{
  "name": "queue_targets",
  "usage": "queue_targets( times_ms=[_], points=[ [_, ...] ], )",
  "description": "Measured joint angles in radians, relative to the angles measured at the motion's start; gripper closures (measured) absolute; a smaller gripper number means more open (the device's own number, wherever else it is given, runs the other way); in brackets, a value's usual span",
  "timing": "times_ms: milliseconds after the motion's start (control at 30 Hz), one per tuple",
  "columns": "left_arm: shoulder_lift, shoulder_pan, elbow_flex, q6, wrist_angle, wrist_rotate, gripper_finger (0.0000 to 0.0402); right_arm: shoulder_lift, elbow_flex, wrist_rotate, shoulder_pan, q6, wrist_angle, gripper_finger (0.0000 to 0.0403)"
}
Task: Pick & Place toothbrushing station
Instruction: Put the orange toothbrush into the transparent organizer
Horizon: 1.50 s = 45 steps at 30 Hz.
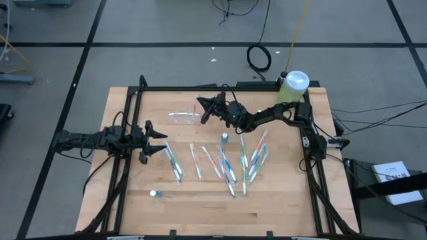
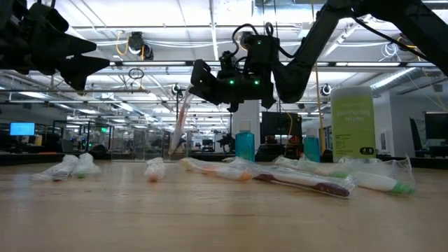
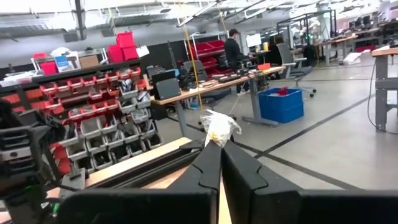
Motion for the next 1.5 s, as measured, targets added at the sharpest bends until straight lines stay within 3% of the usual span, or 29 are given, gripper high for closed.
queue_targets(
  times_ms=[567, 967, 1067, 1267, 1500],
  points=[
    [0.0, 0.0, 0.0, 0.0, 0.0, 0.0, 0.0172, -0.001, 0.002, 0.083, -0.006, -0.019, -0.105, 0.0403],
    [0.0, 0.0, 0.0, 0.0, 0.0, 0.0, 0.0172, -0.002, 0.002, 0.085, -0.009, -0.022, -0.139, 0.0401],
    [0.0, 0.0, 0.0, 0.0, 0.0, 0.0, 0.0172, -0.002, 0.002, 0.086, -0.011, -0.022, -0.141, 0.0393],
    [0.0, 0.0, 0.0, 0.0, 0.0, 0.0, 0.0172, -0.002, 0.001, 0.185, -0.012, 0.001, -0.171, 0.0366],
    [0.0, 0.0, 0.0, 0.0, 0.0, 0.0, 0.0172, -0.001, 0.001, 0.181, -0.018, -0.068, -0.159, 0.0332]
  ],
)
